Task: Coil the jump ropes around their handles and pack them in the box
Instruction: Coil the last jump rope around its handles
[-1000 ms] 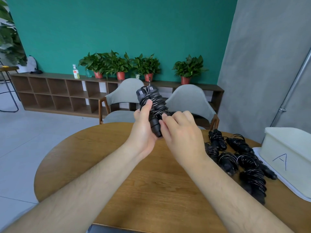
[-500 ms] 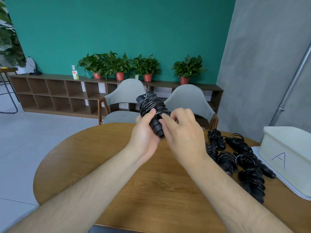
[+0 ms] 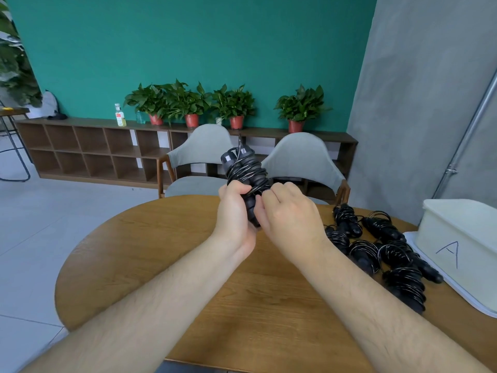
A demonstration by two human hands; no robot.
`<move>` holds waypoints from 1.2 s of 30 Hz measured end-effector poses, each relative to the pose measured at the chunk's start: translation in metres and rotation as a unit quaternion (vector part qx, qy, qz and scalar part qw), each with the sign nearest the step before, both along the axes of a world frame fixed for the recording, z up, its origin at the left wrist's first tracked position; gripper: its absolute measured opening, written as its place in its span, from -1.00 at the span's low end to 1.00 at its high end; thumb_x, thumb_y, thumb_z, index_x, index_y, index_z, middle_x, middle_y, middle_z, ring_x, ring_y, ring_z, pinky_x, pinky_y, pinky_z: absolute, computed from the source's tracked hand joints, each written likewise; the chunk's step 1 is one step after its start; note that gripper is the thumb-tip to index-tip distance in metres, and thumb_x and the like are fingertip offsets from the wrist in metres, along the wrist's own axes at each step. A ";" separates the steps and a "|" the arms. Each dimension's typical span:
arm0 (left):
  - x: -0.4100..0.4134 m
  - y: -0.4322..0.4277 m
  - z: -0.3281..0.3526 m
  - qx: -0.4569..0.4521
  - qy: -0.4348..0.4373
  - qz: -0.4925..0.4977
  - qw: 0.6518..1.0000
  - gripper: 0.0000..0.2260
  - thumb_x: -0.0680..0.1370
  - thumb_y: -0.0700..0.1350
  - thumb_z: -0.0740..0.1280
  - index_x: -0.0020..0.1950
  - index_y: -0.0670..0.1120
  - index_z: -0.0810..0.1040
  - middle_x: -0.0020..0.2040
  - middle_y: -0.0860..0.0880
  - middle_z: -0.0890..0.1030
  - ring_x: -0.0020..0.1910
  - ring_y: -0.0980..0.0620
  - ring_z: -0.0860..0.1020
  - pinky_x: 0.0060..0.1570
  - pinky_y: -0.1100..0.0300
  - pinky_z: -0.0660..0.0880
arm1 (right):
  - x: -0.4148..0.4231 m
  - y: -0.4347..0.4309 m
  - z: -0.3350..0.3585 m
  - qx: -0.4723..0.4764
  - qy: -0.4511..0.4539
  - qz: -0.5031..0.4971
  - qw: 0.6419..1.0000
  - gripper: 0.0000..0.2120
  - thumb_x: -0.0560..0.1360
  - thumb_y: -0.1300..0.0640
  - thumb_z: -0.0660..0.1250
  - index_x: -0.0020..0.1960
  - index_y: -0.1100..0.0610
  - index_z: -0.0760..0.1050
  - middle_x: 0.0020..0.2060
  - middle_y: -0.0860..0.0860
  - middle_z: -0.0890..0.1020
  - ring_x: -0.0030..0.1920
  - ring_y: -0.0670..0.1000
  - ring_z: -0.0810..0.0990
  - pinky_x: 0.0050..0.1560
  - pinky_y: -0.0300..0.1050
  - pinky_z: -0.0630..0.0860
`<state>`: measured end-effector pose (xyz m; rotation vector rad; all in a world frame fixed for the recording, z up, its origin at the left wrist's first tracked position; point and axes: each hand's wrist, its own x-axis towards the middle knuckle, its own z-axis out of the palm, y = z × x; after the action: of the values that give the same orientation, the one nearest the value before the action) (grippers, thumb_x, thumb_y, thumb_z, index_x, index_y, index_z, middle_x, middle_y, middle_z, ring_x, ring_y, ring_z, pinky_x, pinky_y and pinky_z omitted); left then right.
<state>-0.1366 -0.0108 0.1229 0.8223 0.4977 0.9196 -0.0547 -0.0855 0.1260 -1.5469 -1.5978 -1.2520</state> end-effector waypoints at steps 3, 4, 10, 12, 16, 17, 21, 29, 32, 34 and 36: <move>0.000 -0.002 0.003 -0.013 0.001 -0.021 1.000 -0.88 0.54 -0.12 0.21 0.04 -0.08 0.47 -0.42 0.04 0.46 -0.50 0.07 0.43 -0.49 0.28 0.44 | 0.001 0.004 -0.001 -0.027 0.023 -0.016 0.999 -0.73 0.28 0.30 0.58 -0.32 0.20 0.46 -0.40 0.09 0.48 -0.38 0.13 0.51 -0.57 -0.10 0.39; -0.002 -0.003 0.004 -0.018 0.003 -0.034 0.999 -0.92 0.56 -0.13 0.18 -0.06 -0.07 0.45 -0.46 0.05 0.41 -0.55 0.08 0.38 -0.50 0.30 0.41 | 0.002 0.005 0.000 -0.047 0.022 -0.022 0.998 -0.69 0.21 0.31 0.62 -0.32 0.20 0.47 -0.40 0.10 0.49 -0.38 0.13 0.52 -0.58 -0.12 0.40; 0.001 -0.005 0.003 -0.001 0.030 -0.013 0.999 -0.78 0.55 -0.13 0.18 0.18 -0.06 0.28 -0.51 0.07 0.41 -0.58 0.06 0.38 -0.52 0.27 0.42 | 0.006 0.009 0.009 -0.103 0.031 -0.051 0.993 -0.65 0.06 0.33 0.66 -0.36 0.22 0.49 -0.47 0.10 0.51 -0.49 0.13 0.51 -0.57 -0.20 0.35; 0.004 -0.010 0.003 0.005 0.034 0.003 0.999 -0.65 0.47 -0.10 0.22 0.24 -0.14 0.38 -0.38 0.01 0.51 -0.48 0.03 0.48 -0.45 0.23 0.49 | 0.005 0.011 0.008 -0.093 0.051 -0.050 0.993 -0.67 0.10 0.35 0.63 -0.35 0.24 0.48 -0.49 0.12 0.50 -0.53 0.14 0.50 -0.58 -0.19 0.33; 0.004 -0.015 0.013 0.030 0.016 0.025 0.999 -0.71 0.48 -0.20 0.20 0.20 -0.10 0.40 -0.25 -0.02 0.57 -0.40 0.03 0.55 -0.29 0.16 0.46 | 0.005 0.012 0.005 -0.034 0.114 -0.030 0.992 -0.70 0.21 0.34 0.56 -0.32 0.23 0.41 -0.49 0.12 0.46 -0.56 0.14 0.44 -0.50 -0.21 0.13; 0.006 -0.015 0.016 0.033 0.005 0.026 0.999 -0.77 0.50 -0.25 0.19 0.13 -0.05 0.38 -0.25 -0.01 0.57 -0.37 0.01 0.55 -0.27 0.15 0.45 | 0.004 0.012 0.004 -0.010 0.133 -0.027 0.991 -0.71 0.25 0.33 0.54 -0.30 0.23 0.41 -0.48 0.13 0.46 -0.55 0.14 0.44 -0.47 -0.20 0.13; 0.008 -0.014 0.023 0.046 -0.034 0.015 0.998 -0.76 0.50 -0.29 0.20 0.10 -0.03 0.41 -0.22 -0.01 0.62 -0.19 -0.05 0.61 -0.11 0.07 0.53 | -0.006 0.009 -0.001 0.058 0.246 0.020 0.967 -0.82 0.45 0.30 0.41 -0.23 0.22 0.41 -0.35 0.08 0.48 -0.39 0.09 0.43 -0.39 -0.14 0.24; -0.005 -0.002 0.019 0.058 -0.027 -0.001 0.998 -0.70 0.52 -0.33 0.17 0.19 -0.05 0.37 -0.14 -0.11 0.63 -0.17 -0.15 0.63 -0.12 -0.04 0.58 | -0.010 -0.001 -0.007 -0.037 0.350 0.097 0.931 -0.90 0.58 0.18 0.29 -0.05 0.13 0.58 -0.19 -0.02 0.52 -0.24 -0.10 0.45 -0.22 -0.21 0.40; -0.003 0.000 0.019 0.090 -0.001 0.008 0.996 -0.71 0.54 -0.33 0.19 0.17 -0.02 0.35 -0.08 -0.14 0.61 -0.05 -0.21 0.59 0.00 -0.12 0.50 | -0.009 -0.003 0.006 -0.026 0.360 0.086 0.928 -0.93 0.60 0.12 0.29 -0.02 0.08 0.54 -0.29 -0.08 0.57 -0.27 -0.12 0.53 -0.18 -0.15 0.47; -0.002 0.000 0.019 0.101 0.004 0.010 0.995 -0.69 0.54 -0.33 0.20 0.21 -0.02 0.35 -0.03 -0.17 0.61 -0.02 -0.22 0.58 0.00 -0.14 0.45 | -0.008 -0.003 0.013 -0.044 0.381 0.104 0.917 -0.97 0.61 0.08 0.29 0.02 0.03 0.46 -0.35 -0.09 0.59 -0.32 -0.10 0.59 -0.22 -0.06 0.54; -0.003 0.000 0.018 0.105 0.011 0.011 0.994 -0.64 0.54 -0.33 0.20 0.28 -0.02 0.34 0.00 -0.16 0.61 -0.02 -0.21 0.59 0.00 -0.13 0.45 | -0.008 -0.002 0.018 -0.065 0.385 0.101 0.915 -0.93 0.61 0.04 0.29 0.02 0.02 0.50 -0.37 -0.06 0.61 -0.33 -0.07 0.63 -0.23 -0.01 0.58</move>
<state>-0.1393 -0.0111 0.1410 1.0209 0.4349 0.9954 -0.0631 -0.0878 0.1439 -1.6160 -1.2677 -0.3332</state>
